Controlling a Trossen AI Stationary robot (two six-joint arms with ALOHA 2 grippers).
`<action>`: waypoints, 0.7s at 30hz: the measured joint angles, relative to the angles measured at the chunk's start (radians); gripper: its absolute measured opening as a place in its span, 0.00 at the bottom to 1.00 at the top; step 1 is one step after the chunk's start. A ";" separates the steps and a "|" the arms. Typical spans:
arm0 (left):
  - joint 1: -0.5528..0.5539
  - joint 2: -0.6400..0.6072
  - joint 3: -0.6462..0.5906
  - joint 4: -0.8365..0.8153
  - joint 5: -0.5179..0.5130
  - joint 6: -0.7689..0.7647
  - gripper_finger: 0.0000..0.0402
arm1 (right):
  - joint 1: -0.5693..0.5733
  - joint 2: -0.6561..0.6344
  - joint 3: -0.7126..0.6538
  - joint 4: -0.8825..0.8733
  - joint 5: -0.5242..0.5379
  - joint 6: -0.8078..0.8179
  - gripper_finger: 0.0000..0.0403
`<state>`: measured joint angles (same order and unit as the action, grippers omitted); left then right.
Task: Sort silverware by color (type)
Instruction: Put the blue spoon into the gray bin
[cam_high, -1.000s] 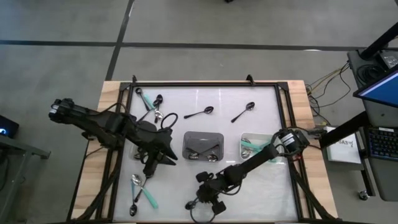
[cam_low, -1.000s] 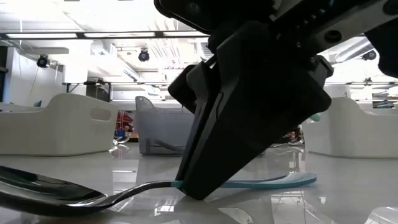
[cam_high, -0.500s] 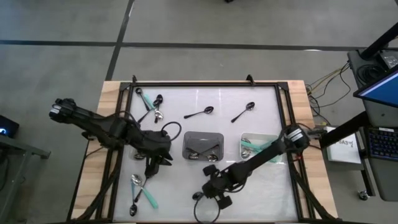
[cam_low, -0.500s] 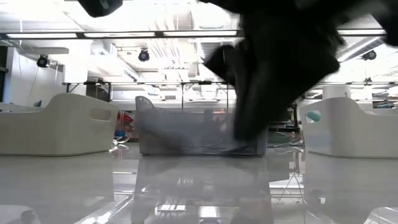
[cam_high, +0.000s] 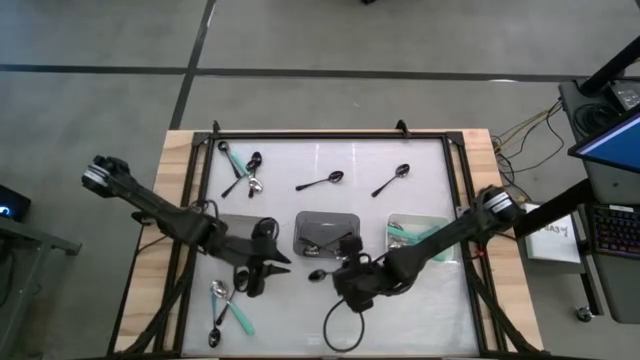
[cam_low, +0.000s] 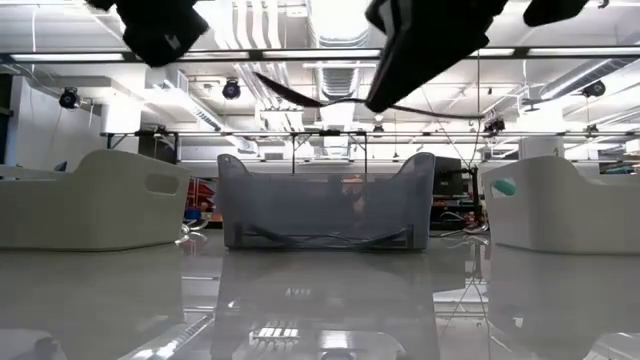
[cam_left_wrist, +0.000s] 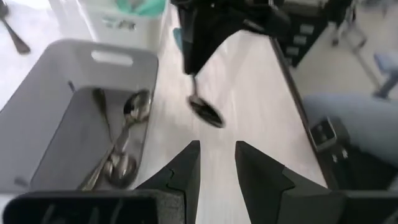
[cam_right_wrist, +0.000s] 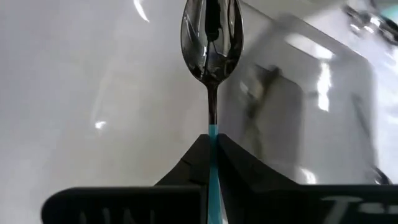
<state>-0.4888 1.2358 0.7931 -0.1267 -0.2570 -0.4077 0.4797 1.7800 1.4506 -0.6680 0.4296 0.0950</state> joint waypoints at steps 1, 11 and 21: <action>-0.002 0.001 -0.036 0.075 -0.021 0.001 0.21 | 0.000 -0.011 0.000 -0.025 0.021 0.018 0.02; -0.001 0.076 -0.270 0.689 -0.218 0.099 0.21 | 0.000 -0.072 0.000 -0.059 0.350 0.075 0.02; -0.001 0.199 -0.171 0.786 -0.308 0.203 0.21 | -0.003 -0.048 0.001 0.115 0.597 0.038 0.02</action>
<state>-0.4900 1.4351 0.6223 0.6593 -0.5651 -0.2049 0.4771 1.7325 1.4517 -0.5531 1.0268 0.1327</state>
